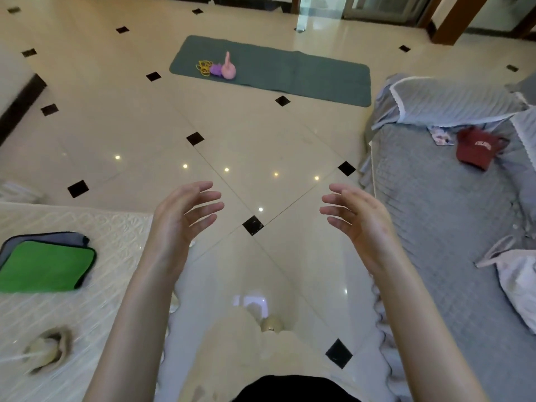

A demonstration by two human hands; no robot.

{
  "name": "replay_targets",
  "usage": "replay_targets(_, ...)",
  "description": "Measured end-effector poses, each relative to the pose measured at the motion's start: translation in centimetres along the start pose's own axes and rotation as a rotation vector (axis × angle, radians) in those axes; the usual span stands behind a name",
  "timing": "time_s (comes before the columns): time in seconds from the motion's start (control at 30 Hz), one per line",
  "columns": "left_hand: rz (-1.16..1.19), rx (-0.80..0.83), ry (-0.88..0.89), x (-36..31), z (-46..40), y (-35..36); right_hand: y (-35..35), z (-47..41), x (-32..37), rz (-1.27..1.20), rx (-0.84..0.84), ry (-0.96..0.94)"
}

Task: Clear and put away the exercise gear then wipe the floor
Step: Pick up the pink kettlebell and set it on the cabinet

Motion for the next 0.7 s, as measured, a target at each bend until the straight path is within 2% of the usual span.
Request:
replay_targets(0.13,0.044,-0.085,0.008,-0.8,-4.7,2.1,2.6,-5.2,1.1,0.031,0.023,0.023)
replay_targets(0.27,0.06,-0.08,-0.027,-2.3,-11.1,4.3,6.0,-10.7,2.0,0.026,0.022,0.036)
replay_targets(0.5,0.026,-0.009,-0.004,-7.2,-24.6,8.3,14.0,-21.4,4.7,0.004,-0.008,0.063)
replay_targets(0.7,-0.03,0.113,-0.08,-11.9,-34.4,10.6,20.6,-29.1,8.4,-0.005,-0.029,0.059)
Point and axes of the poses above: each hand's wrist, its own z-axis away from the middle knuckle, its own y-axis out of the palm, x = y × z, the point moved 2 cm from there along -z, towards the middle knuckle, and after that the axes turned 12 degrees about -x, right-handed, at the moved point
